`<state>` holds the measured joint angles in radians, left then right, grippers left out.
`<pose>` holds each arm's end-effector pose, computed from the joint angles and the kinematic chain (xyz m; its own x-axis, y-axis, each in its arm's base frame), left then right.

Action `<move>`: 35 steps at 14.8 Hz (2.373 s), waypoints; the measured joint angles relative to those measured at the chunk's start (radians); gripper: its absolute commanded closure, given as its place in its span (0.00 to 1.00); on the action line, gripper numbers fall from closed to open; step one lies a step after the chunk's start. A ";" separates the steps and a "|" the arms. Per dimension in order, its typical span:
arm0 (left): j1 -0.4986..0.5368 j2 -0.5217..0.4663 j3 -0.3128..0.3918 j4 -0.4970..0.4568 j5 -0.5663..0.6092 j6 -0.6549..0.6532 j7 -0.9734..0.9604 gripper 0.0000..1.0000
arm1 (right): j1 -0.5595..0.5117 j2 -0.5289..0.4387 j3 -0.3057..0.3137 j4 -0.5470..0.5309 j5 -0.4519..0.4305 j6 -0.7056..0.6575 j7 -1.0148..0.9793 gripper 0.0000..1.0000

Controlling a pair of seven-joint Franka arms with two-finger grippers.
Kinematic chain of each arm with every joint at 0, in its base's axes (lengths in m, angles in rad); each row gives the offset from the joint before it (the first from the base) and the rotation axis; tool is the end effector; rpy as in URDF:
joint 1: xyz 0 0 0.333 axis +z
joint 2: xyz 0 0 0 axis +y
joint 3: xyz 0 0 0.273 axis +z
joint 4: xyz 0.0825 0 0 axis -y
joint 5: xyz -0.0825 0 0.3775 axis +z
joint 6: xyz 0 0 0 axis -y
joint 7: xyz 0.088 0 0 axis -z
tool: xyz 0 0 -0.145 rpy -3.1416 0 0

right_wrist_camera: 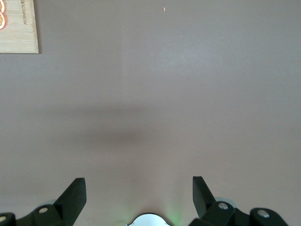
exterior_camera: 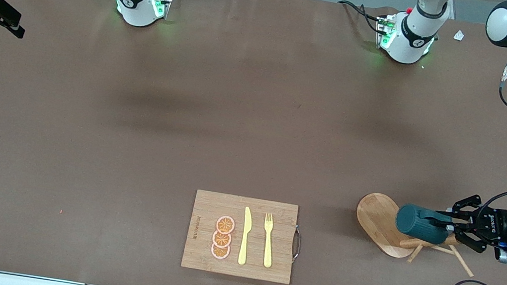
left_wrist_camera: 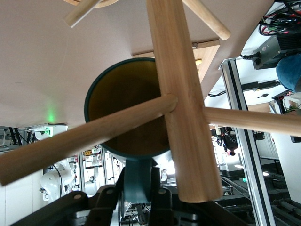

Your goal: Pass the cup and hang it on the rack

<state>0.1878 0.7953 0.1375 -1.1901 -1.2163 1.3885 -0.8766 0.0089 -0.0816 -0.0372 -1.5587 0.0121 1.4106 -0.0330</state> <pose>0.6789 0.0459 0.3027 0.1926 0.3169 -0.9287 0.9805 -0.1000 0.1692 0.5061 -0.0131 0.5787 0.9978 0.0070 -0.0660 0.0059 -0.9998 -0.0173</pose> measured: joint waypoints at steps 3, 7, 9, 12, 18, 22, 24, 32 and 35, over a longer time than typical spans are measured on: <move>0.000 0.001 0.000 0.000 -0.001 0.000 0.000 0.79 | 0.000 0.000 0.000 0.000 0.000 0.000 0.000 0.00; 0.000 0.002 0.000 0.000 -0.002 0.000 0.000 0.09 | 0.000 0.000 0.000 0.000 0.000 0.000 -0.001 0.00; 0.000 0.003 0.000 0.000 -0.002 0.000 0.000 0.00 | 0.000 0.000 0.000 0.000 0.000 0.000 -0.001 0.00; 0.000 0.003 0.000 0.010 -0.004 0.000 0.000 0.00 | 0.000 0.000 0.000 0.000 0.000 0.000 -0.001 0.00; -0.008 -0.110 -0.001 0.044 0.008 -0.006 -0.002 0.00 | 0.000 0.000 0.000 0.000 0.000 -0.003 -0.001 0.00; -0.079 -0.251 -0.005 0.050 0.180 -0.013 -0.006 0.00 | 0.000 -0.001 0.007 0.001 -0.027 -0.003 -0.001 0.00; -0.136 -0.310 -0.005 0.050 0.283 -0.013 -0.008 0.00 | 0.000 -0.001 0.009 0.002 -0.031 -0.003 -0.001 0.00; -0.307 -0.444 -0.015 0.050 0.821 -0.013 0.257 0.00 | 0.000 -0.001 0.008 0.002 -0.018 -0.002 -0.001 0.00; -0.339 -0.485 -0.022 0.041 1.001 -0.013 0.401 0.00 | 0.000 -0.001 0.005 0.002 -0.014 -0.002 -0.001 0.00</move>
<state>-0.1508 0.3104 0.1154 -1.1493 -0.2149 1.3758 -0.4760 0.0091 -0.0828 -0.0318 -1.5568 -0.0020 1.4081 -0.0336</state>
